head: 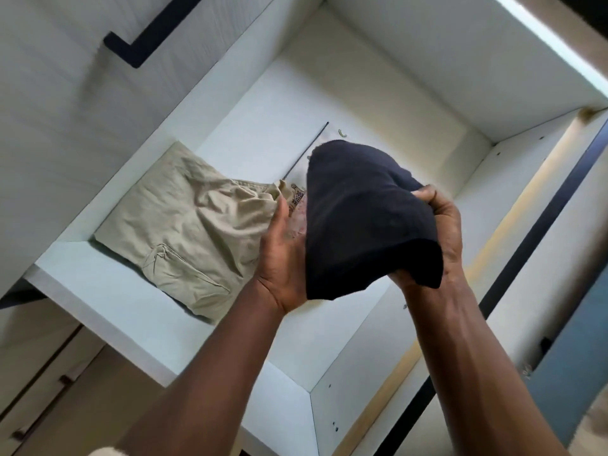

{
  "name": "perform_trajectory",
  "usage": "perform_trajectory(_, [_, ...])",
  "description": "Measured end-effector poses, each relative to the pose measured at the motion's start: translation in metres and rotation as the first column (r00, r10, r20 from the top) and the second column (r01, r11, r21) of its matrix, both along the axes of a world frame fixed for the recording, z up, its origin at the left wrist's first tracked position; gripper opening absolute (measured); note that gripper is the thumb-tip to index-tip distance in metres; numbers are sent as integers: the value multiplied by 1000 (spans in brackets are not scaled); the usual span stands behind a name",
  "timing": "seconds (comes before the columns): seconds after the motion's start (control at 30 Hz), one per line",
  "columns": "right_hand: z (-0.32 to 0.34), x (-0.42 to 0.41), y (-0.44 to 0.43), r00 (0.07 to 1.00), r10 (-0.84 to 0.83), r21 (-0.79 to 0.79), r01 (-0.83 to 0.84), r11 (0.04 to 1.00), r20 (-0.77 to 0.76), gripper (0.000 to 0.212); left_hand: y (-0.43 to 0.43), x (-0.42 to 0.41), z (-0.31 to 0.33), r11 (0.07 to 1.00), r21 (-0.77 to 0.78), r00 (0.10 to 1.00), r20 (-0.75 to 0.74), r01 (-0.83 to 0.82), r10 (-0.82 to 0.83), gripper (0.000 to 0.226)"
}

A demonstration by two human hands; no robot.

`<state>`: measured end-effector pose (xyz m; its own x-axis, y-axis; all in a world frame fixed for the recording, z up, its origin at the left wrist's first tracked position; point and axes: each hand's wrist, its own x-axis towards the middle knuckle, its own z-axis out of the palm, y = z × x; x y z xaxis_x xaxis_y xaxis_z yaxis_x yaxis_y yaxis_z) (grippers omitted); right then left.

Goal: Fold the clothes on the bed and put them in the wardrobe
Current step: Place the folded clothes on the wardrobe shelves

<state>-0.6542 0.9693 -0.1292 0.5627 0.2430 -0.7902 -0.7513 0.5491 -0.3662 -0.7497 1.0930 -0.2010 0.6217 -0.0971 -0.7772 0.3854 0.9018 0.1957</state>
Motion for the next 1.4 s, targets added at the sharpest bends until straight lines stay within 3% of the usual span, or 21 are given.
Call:
perform_trajectory(0.07, [-1, 3, 8, 995, 83, 79, -87, 993, 52, 20, 14, 15, 8, 999, 16, 997, 64, -42, 41, 57])
perform_trajectory(0.17, [-6, 18, 18, 951, 303, 100, -308, 946, 63, 34, 55, 39, 20, 985, 148, 988, 117, 84, -102, 37])
perform_trajectory(0.27, [-25, 41, 33, 882, 469, -36, -468, 883, 48, 44, 109, 67, 30, 888, 397, 963, 32, 233, -267, 27])
perform_trajectory(0.33, [-48, 55, 52, 851, 518, -111, -509, 854, 82, 34, 145, 90, 28, 694, 651, 939, -95, 309, -329, 27])
perform_trajectory(0.4, [-78, 62, 73, 827, 555, -181, -534, 826, 89, 24, 175, 110, 6, 375, 838, 900, -274, 397, -339, 46])
perform_trajectory(0.47, [-114, 56, 88, 800, 597, -319, -554, 769, 50, 20, 191, 118, -13, 92, 858, 836, -461, 506, -298, 60])
perform_trajectory(0.53, [-149, 44, 90, 753, 657, -492, -556, 670, 44, 24, 200, 125, -35, -123, 820, 773, -569, 559, -281, 66])
perform_trajectory(0.6, [-171, 31, 86, 728, 683, -622, -505, 598, 66, 33, 203, 124, -56, -268, 750, 696, -661, 604, -280, 67])
perform_trajectory(0.67, [-168, 16, 81, 743, 661, -762, -367, 534, 106, 35, 193, 112, -69, -370, 695, 675, -708, 616, -205, 72])
perform_trajectory(0.77, [-148, 0, 66, 805, 587, -974, -56, 217, 85, 51, 146, 86, -67, -637, 618, 783, -621, 460, -36, 78])
perform_trajectory(0.8, [-145, -2, 58, 843, 536, -993, -25, 114, 40, 61, 126, 76, -64, -670, 644, 834, -547, 369, -66, 74])
perform_trajectory(0.83, [-143, -2, 47, 880, 474, -995, -62, 74, -19, 70, 106, 66, -63, -658, 698, 864, -483, 282, -142, 67])
perform_trajectory(0.87, [-142, -1, 38, 901, 425, -984, -142, 105, -85, 79, 89, 56, -64, -607, 763, 866, -440, 221, -238, 60])
perform_trajectory(0.97, [-149, 5, 11, 902, 400, -875, -320, 365, -163, 85, 50, 31, -80, -401, 859, 739, -489, 318, -463, 50])
perform_trajectory(1.03, [-149, 8, -2, 901, 414, -801, -343, 491, -132, 77, 34, 26, -86, -328, 851, 710, -524, 411, -470, 46])
perform_trajectory(1.1, [-147, 13, -9, 909, 401, -705, -359, 611, -115, 55, 29, 34, -86, -296, 841, 721, -541, 453, -434, 42])
perform_trajectory(1.17, [-140, 20, -10, 908, 405, -593, -386, 707, -108, 36, 32, 46, -82, -189, 846, 739, -529, 499, -417, 42])
perform_trajectory(1.23, [-129, 28, -7, 916, 378, -502, -393, 771, -137, 39, 38, 56, -76, -87, 850, 748, -503, 520, -433, 53])
perform_trajectory(1.33, [-104, 48, -5, 902, 370, -299, -424, 855, -221, 41, 52, 68, -75, -95, 805, 682, -553, 585, -479, 66])
perform_trajectory(1.4, [-87, 69, -7, 896, 378, -190, -424, 886, -234, 36, 70, 81, -90, -45, 741, 634, -602, 670, -486, 68])
